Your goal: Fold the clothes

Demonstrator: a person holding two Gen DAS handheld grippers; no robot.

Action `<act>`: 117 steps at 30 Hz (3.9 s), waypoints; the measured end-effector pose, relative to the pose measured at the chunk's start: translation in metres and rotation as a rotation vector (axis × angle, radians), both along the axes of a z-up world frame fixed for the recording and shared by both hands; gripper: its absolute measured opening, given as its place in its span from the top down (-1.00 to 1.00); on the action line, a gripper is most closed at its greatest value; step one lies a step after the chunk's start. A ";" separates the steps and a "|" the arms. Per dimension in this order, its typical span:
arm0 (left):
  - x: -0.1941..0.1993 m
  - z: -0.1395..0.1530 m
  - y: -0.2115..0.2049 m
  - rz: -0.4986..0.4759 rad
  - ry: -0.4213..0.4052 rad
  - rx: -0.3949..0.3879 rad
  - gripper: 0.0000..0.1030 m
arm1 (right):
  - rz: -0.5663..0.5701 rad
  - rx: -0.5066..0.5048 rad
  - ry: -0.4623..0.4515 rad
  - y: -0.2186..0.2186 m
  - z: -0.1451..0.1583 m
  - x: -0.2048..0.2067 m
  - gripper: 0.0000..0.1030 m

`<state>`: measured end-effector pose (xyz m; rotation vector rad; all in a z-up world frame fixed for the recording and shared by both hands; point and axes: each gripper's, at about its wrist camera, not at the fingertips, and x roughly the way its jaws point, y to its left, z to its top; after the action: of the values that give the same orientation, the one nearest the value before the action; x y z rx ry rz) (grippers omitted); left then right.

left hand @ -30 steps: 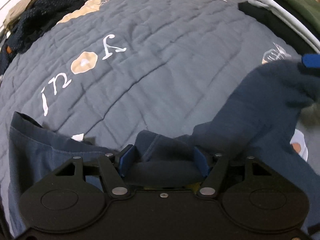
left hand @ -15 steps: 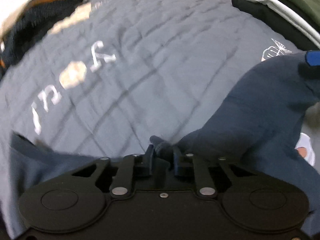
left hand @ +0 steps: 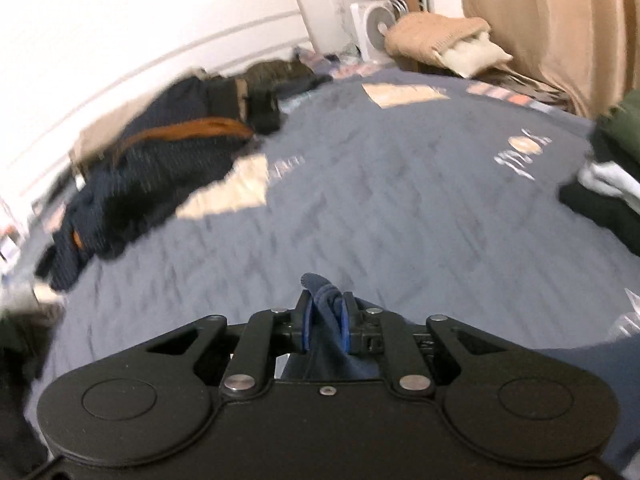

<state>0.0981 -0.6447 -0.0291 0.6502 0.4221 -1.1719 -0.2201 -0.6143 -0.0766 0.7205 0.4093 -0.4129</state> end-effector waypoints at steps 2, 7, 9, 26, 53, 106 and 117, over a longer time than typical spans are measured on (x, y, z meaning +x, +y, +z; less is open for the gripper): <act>0.008 0.006 -0.015 0.035 -0.013 -0.039 0.74 | -0.014 0.004 -0.001 -0.004 -0.001 -0.003 -0.28; 0.029 0.016 -0.046 0.147 -0.035 -0.117 0.75 | -0.048 0.013 -0.004 -0.013 -0.004 -0.009 -0.28; 0.038 0.016 -0.054 0.192 -0.013 -0.137 0.75 | -0.065 0.025 -0.006 -0.017 -0.006 -0.012 -0.28; 0.005 0.019 0.148 0.244 0.161 -0.160 -0.06 | -0.030 -0.009 0.070 -0.010 -0.014 -0.001 -0.28; -0.130 -0.029 0.436 0.481 0.400 -0.330 -0.28 | -0.024 -0.042 0.157 0.081 -0.024 -0.032 -0.28; -0.114 -0.040 0.440 0.386 0.613 -0.374 0.69 | 0.253 -0.305 0.240 0.191 -0.027 -0.038 -0.28; -0.198 -0.048 0.398 0.032 0.313 -0.183 -0.08 | 0.125 -0.179 0.205 0.166 -0.027 -0.051 -0.28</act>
<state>-0.0994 -0.2467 -0.0769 0.2997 0.5790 -1.2691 -0.2709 -0.4481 -0.1036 0.4768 0.5995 -0.4007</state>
